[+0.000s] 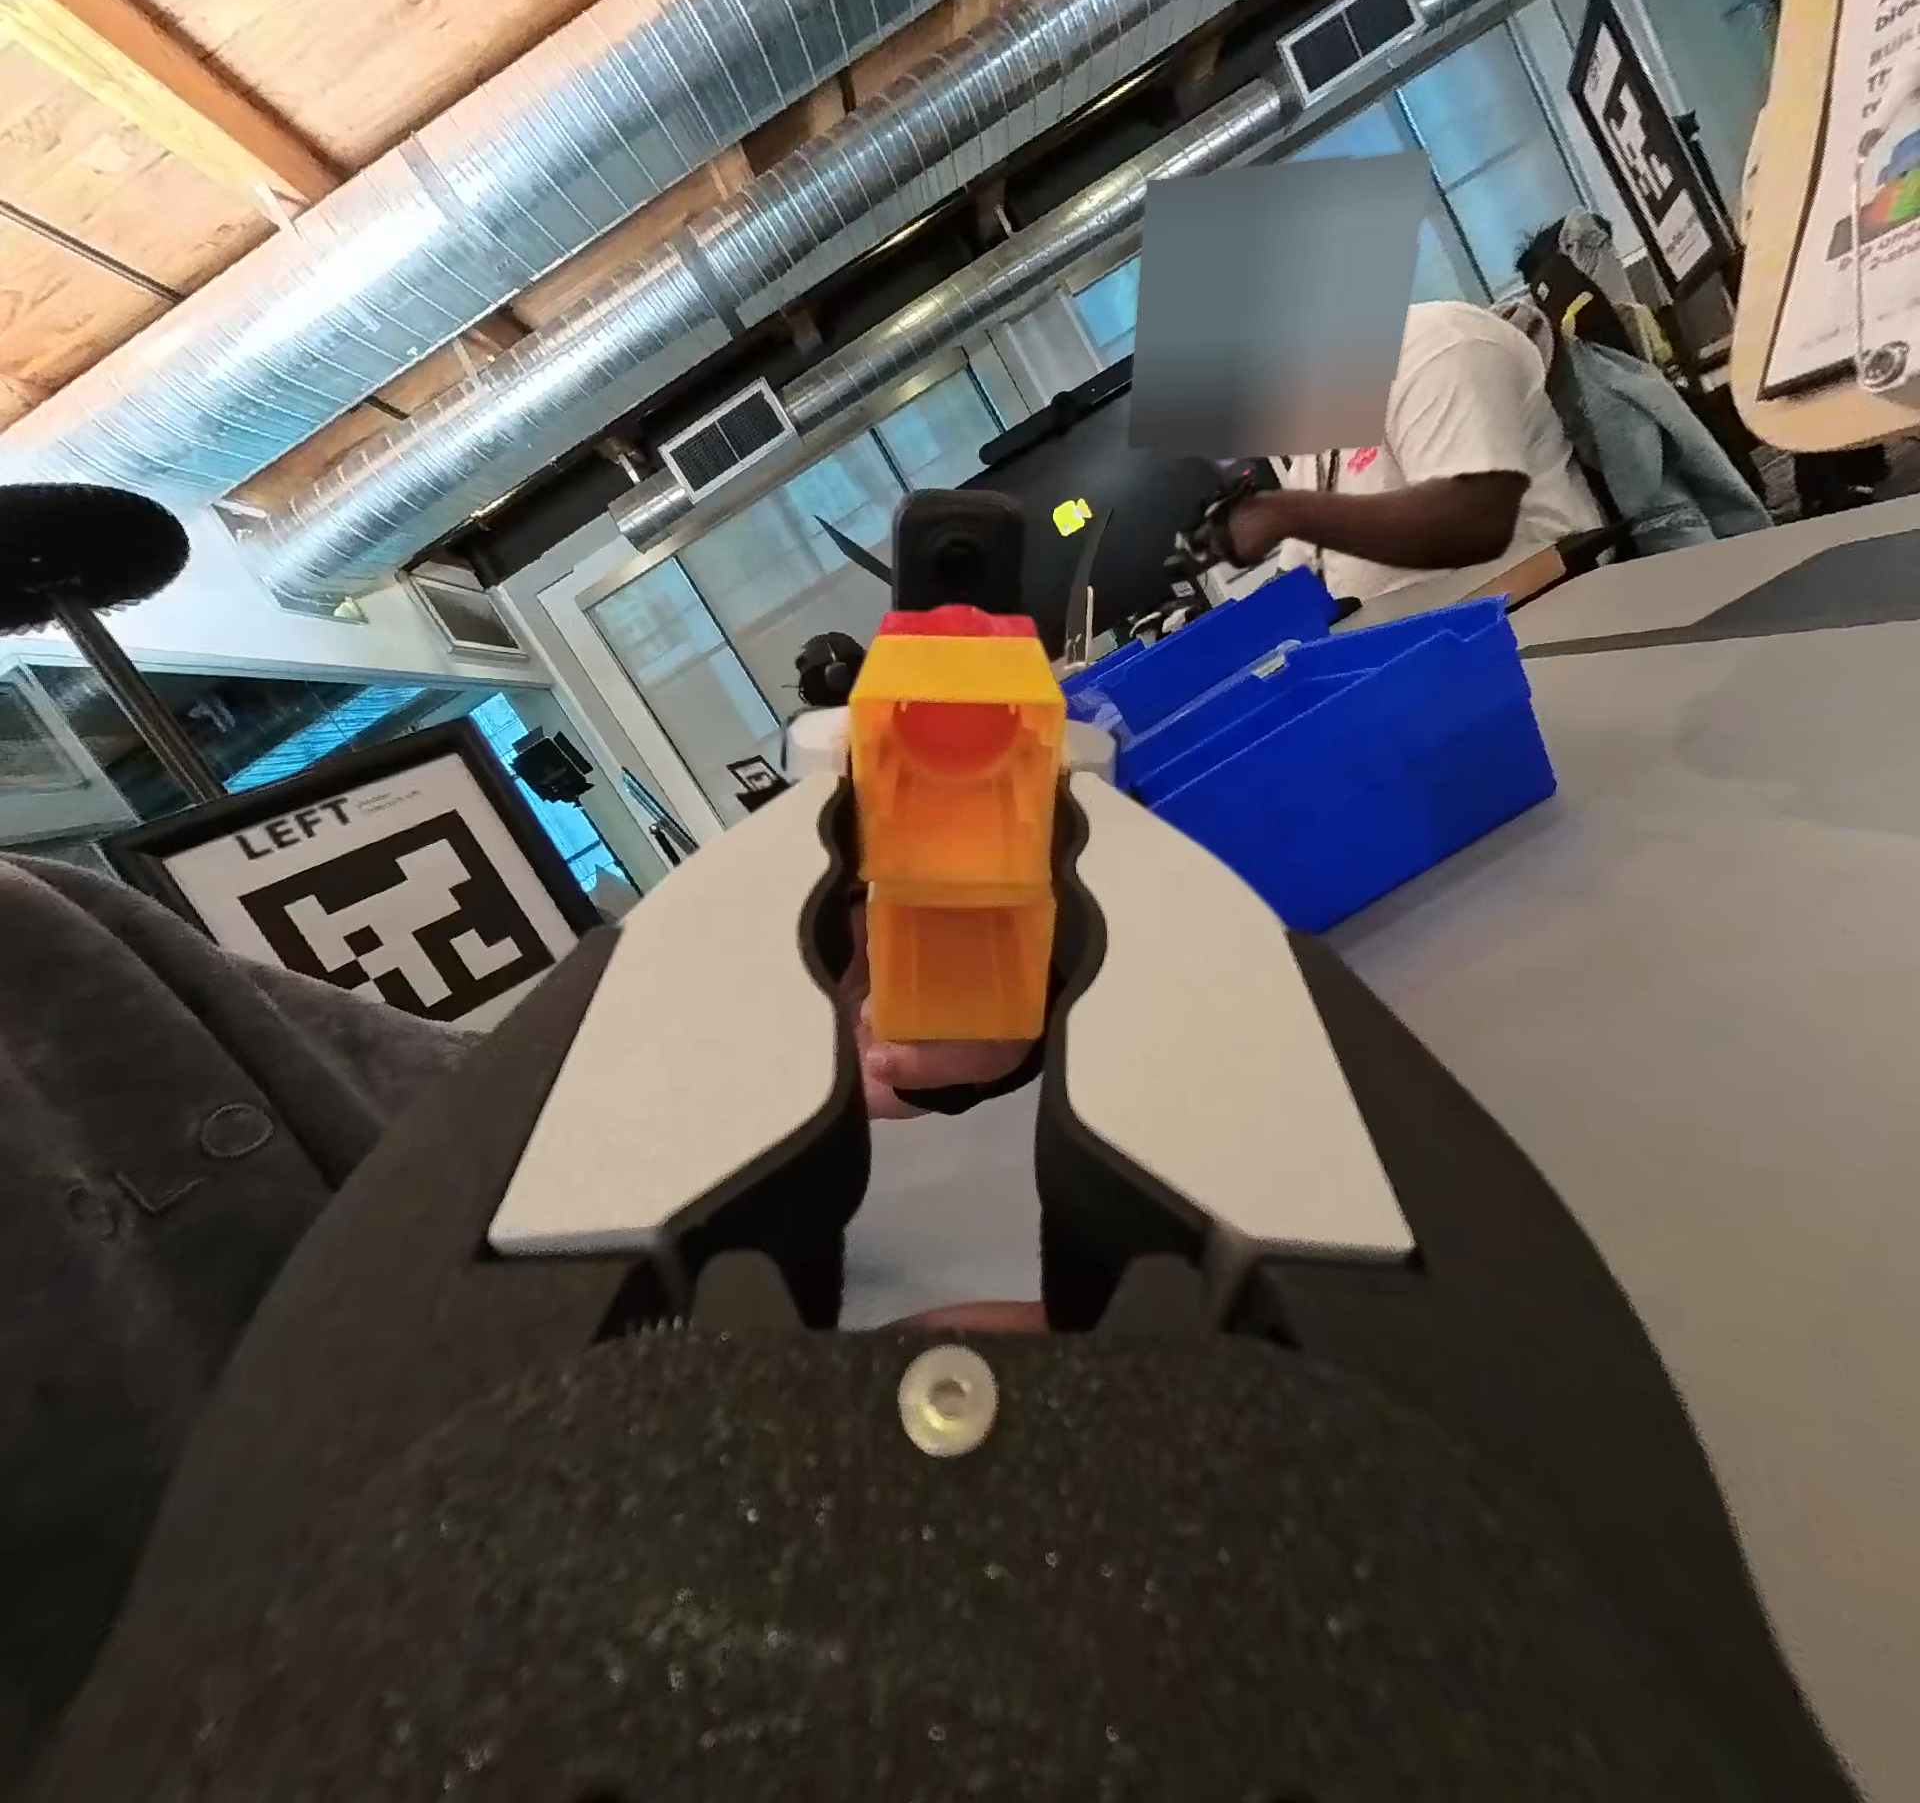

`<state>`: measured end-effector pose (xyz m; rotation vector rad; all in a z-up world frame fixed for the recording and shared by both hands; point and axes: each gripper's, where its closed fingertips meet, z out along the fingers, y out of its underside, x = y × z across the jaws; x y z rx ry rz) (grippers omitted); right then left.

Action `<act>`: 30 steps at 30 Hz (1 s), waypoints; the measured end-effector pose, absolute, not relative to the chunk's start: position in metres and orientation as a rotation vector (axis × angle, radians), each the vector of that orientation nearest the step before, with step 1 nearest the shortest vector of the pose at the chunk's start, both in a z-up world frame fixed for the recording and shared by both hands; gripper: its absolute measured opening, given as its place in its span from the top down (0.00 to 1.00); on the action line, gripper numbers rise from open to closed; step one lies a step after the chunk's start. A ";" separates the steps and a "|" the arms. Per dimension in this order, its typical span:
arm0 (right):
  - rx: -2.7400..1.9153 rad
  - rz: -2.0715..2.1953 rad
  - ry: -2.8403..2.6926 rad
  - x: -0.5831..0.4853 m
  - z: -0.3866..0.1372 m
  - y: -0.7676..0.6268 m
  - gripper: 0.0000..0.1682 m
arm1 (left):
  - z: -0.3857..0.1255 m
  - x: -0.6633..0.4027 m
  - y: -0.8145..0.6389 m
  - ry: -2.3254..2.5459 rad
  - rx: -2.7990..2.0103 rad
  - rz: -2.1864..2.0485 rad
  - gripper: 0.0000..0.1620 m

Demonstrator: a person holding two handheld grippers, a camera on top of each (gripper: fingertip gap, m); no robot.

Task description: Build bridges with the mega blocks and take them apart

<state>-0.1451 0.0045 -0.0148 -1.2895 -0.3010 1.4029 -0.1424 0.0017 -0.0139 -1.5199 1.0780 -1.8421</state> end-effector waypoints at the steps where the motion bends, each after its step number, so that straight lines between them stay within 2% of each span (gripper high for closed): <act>1: -1.286 1.409 -0.323 -0.145 -0.014 0.003 0.79 | -0.011 -0.143 0.001 1.075 -1.511 -1.843 0.78; 6: -1.263 1.388 -0.234 -0.100 -0.016 0.008 0.79 | 0.029 -0.186 0.042 0.775 -1.361 -1.918 0.78; 8: -1.322 1.307 -0.267 -0.088 -0.022 0.010 0.79 | 0.033 -0.205 0.053 0.802 -1.363 -1.870 0.78; 17: -1.561 0.877 -0.361 -0.078 -0.025 0.021 0.79 | -0.024 -0.195 0.066 1.022 -1.702 -1.286 0.78; 21: -1.657 0.360 -0.233 0.029 0.024 0.024 0.79 | -0.027 -0.190 0.057 1.096 -1.719 -1.253 0.78; 23: -1.786 0.212 -0.113 0.099 0.031 0.026 0.79 | -0.025 -0.190 0.054 1.125 -1.703 -1.229 0.78; 26: -2.012 -0.080 0.098 0.213 0.001 0.044 0.79 | -0.023 -0.186 0.051 1.150 -1.692 -1.214 0.78; 30: -2.382 0.050 0.196 0.264 -0.085 0.082 0.79 | -0.022 -0.180 0.045 1.168 -1.690 -1.244 0.78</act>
